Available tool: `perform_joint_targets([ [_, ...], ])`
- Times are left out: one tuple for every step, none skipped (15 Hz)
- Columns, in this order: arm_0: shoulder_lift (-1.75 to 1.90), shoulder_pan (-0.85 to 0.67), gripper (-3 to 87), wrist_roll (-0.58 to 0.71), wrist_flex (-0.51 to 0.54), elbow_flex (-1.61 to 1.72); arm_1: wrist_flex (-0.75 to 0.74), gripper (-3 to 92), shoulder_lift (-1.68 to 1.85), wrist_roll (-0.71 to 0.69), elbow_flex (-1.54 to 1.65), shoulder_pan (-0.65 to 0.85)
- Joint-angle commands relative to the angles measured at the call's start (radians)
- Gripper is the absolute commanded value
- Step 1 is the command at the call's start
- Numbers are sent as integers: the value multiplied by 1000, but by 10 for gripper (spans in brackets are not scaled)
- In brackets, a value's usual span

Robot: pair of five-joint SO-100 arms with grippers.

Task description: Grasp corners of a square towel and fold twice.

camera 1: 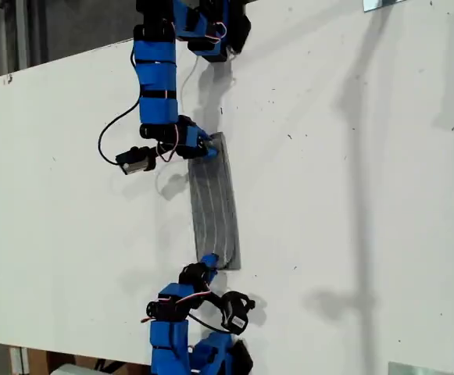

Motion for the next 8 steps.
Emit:
perform_joint_targets([
  [3, 9, 374, 0, 9, -51, -6, 275, 58, 9, 5, 18],
  [8, 6, 399, 0, 17, -48, -2, 324, 80, 9, 17, 26],
  [12, 6, 399, -9, 26, -48, 3, 367, 104, 9, 35, 40],
  [21, 11, 398, -14, 28, -43, -2, 390, 130, 2, 72, 63],
  [34, 12, 397, -20, 29, -35, -12, 405, 153, -12, 118, 89],
  [43, 12, 396, -23, 25, -28, -32, 412, 161, -28, 163, 112],
  [44, 9, 390, -25, 23, -25, -74, 409, 153, -44, 207, 138],
  [44, 9, 380, -25, 15, -25, -114, 400, 121, -60, 238, 163],
])
